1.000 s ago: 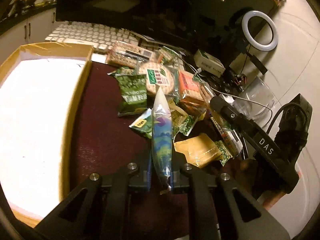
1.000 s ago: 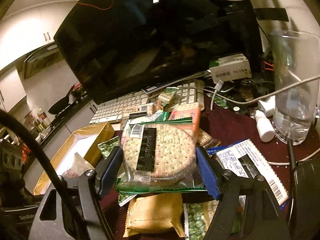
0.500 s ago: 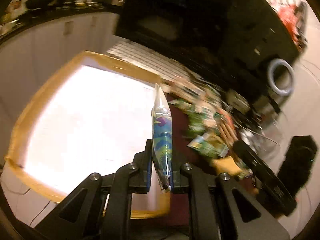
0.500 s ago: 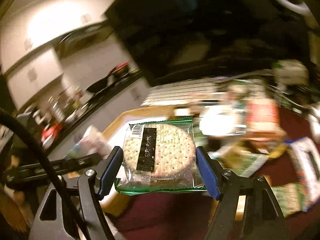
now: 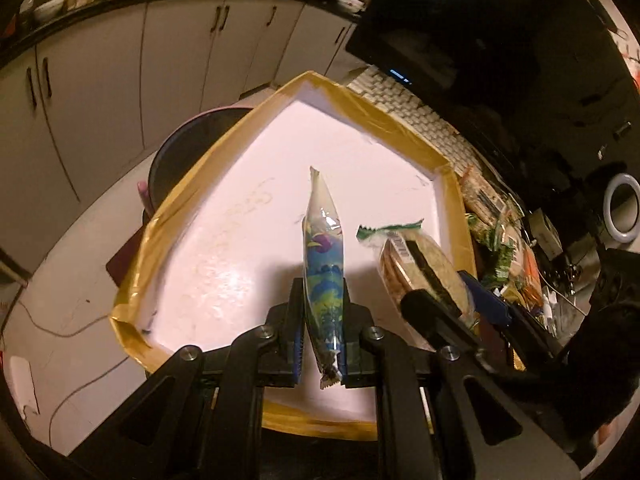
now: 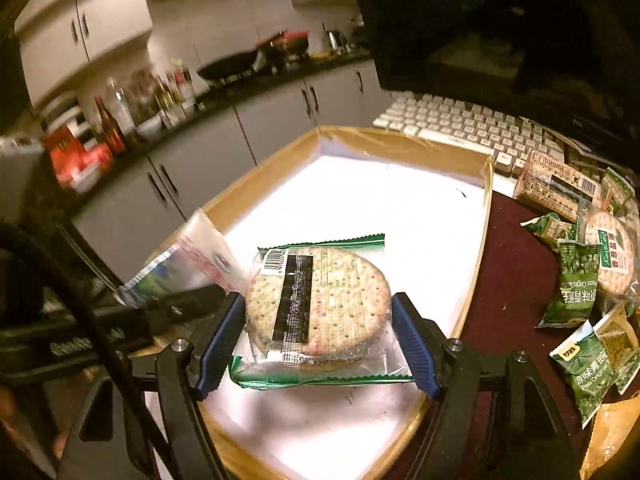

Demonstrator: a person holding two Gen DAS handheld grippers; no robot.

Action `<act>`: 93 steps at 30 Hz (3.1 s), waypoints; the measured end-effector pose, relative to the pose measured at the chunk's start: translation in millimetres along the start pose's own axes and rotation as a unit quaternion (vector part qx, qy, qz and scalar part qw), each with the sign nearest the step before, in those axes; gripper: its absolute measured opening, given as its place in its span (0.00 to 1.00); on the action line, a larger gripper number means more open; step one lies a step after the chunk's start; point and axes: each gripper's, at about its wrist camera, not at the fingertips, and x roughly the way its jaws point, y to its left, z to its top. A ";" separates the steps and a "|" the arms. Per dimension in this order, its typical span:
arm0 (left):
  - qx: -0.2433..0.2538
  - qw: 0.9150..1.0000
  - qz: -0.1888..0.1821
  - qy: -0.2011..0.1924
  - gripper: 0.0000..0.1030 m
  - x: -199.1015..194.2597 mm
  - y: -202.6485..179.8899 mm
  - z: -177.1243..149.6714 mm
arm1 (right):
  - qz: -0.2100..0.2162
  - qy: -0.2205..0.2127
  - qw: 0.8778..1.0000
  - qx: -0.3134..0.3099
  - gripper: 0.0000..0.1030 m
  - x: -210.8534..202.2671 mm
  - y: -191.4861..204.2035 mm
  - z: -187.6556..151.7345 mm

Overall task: Organize snacks
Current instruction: 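Carry both packs over the cardboard box and open both tools to drop them, then grasp the yellow wrapped pack with the right tool, then lift the yellow pack with the right tool while the left tool grasps a green pea bag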

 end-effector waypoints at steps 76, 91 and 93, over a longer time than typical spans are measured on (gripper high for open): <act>0.215 0.973 -0.080 -0.019 0.80 9.5 -179.1 -62.7 | -0.188 -0.106 0.971 0.106 0.43 -149.7 -157.3 -90.0; 0.279 0.957 -0.076 0.032 0.80 61.6 -233.7 -62.9 | -0.163 -0.161 0.937 0.264 0.43 -151.9 -226.0 -93.0; 0.306 0.948 -0.075 0.040 0.80 72.5 -245.7 -67.3 | -0.149 -0.165 0.936 0.273 0.43 -152.7 -229.6 -95.2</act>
